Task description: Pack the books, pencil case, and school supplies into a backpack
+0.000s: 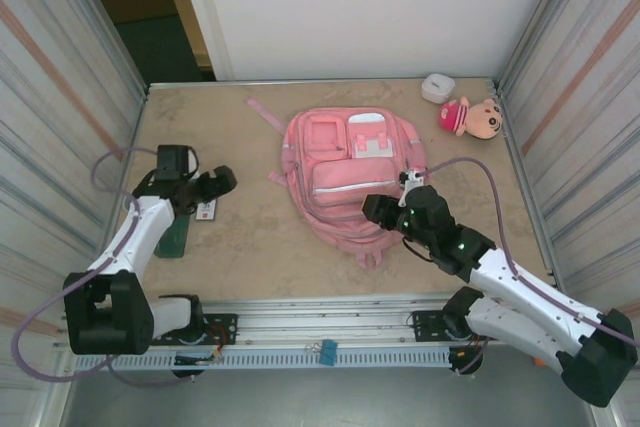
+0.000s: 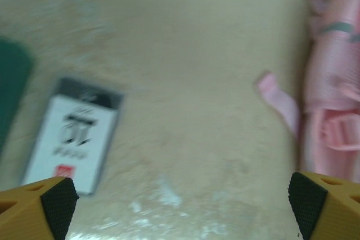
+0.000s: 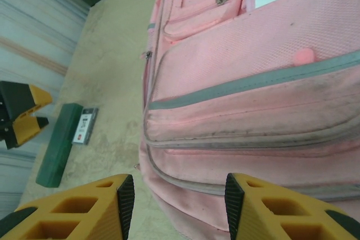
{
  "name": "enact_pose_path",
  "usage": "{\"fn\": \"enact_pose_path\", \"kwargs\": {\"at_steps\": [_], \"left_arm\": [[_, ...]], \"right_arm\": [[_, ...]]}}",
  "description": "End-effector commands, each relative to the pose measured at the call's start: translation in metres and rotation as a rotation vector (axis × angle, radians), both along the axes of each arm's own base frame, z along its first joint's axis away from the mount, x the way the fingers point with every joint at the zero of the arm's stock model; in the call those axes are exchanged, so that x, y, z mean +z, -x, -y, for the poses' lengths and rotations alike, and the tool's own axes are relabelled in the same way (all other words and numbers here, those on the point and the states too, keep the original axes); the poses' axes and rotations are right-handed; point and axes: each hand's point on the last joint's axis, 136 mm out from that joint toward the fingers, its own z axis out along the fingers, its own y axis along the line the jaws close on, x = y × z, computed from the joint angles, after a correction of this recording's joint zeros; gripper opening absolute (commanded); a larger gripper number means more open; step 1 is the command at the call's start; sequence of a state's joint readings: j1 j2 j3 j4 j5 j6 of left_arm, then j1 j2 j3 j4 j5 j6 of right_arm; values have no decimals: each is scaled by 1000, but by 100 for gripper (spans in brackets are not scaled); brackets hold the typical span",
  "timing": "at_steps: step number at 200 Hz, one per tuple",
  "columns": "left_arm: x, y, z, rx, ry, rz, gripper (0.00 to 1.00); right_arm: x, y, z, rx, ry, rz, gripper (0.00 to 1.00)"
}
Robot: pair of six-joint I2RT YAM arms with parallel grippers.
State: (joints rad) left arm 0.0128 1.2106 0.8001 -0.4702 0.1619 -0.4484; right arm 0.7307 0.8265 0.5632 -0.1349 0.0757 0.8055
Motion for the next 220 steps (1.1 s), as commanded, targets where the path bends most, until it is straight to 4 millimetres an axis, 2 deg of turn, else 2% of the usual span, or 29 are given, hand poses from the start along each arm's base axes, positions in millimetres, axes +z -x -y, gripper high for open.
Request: {"fn": "enact_pose_path", "kwargs": {"at_steps": [1,20,48,86,117,147,178,220], "left_arm": [[-3,6,-36,155,-12,9,99],[-10,2,-55,231,9,24,99],[-21,-8,-69,277,-22,3,99],[-48,-14,-68,296,13,-78,99],[-60,-13,-58,286,70,-109,99],[-64,-10,-36,231,78,-109,99],[-65,-8,5,145,101,-120,99],[-53,-13,58,32,121,-107,99]], "right_arm": [[21,-7,-11,30,-35,51,47],[19,-9,-16,44,-37,44,48],[17,-11,-23,59,-34,34,48],[15,-12,-31,78,-31,30,49],[14,-12,-32,83,-26,30,49],[14,-13,-31,78,-18,35,49],[13,-13,-32,80,-19,33,50],[13,-12,-31,80,-17,32,50]]}}
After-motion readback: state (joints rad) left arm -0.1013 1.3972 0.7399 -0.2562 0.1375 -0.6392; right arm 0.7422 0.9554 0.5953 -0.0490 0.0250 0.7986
